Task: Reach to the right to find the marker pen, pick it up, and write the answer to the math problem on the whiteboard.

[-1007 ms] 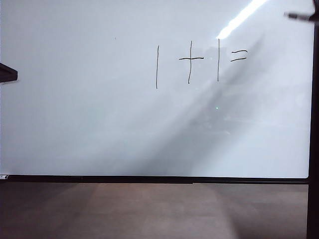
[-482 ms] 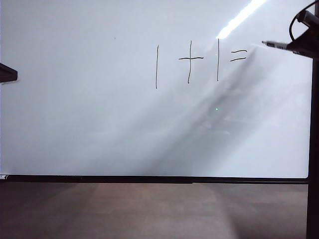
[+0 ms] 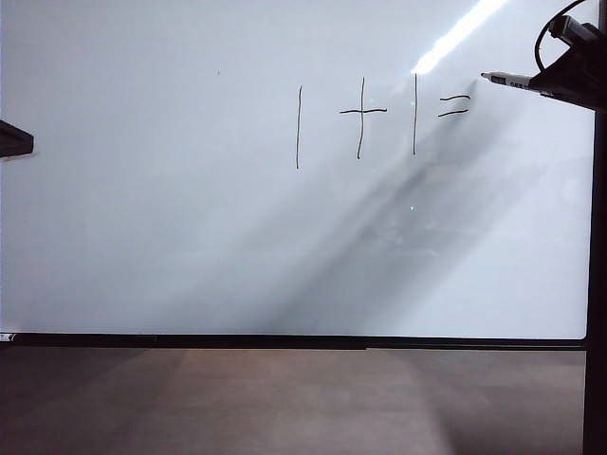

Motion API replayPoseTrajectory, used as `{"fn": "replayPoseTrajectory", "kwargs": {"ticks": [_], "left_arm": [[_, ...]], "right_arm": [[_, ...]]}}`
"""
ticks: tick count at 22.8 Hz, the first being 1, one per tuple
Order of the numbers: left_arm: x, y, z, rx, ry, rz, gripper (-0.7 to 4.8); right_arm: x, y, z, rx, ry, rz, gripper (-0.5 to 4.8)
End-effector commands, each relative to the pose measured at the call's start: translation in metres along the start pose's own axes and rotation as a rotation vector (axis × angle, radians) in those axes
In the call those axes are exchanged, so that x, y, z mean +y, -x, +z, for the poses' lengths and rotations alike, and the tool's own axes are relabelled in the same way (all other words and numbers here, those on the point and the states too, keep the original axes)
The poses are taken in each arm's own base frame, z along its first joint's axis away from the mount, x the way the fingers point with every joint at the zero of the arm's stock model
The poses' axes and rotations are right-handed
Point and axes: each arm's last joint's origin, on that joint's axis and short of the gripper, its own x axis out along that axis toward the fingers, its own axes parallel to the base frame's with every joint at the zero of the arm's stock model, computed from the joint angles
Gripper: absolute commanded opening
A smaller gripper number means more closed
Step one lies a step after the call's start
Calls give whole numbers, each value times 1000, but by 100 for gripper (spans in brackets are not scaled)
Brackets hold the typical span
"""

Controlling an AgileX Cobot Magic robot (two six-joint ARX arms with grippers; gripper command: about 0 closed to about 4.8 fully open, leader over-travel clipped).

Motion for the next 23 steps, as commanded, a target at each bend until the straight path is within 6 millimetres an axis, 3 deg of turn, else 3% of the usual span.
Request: {"fn": "replayPoseTrajectory", "kwargs": {"ticks": [1, 23], "left_arm": [[0, 0, 1, -12, -1, 2, -5], [0, 0, 1, -12, -1, 2, -5]], "right_arm": [[1, -1, 4, -20, 21, 7, -9], [-12, -3, 0, -11, 27, -53, -9]]}}
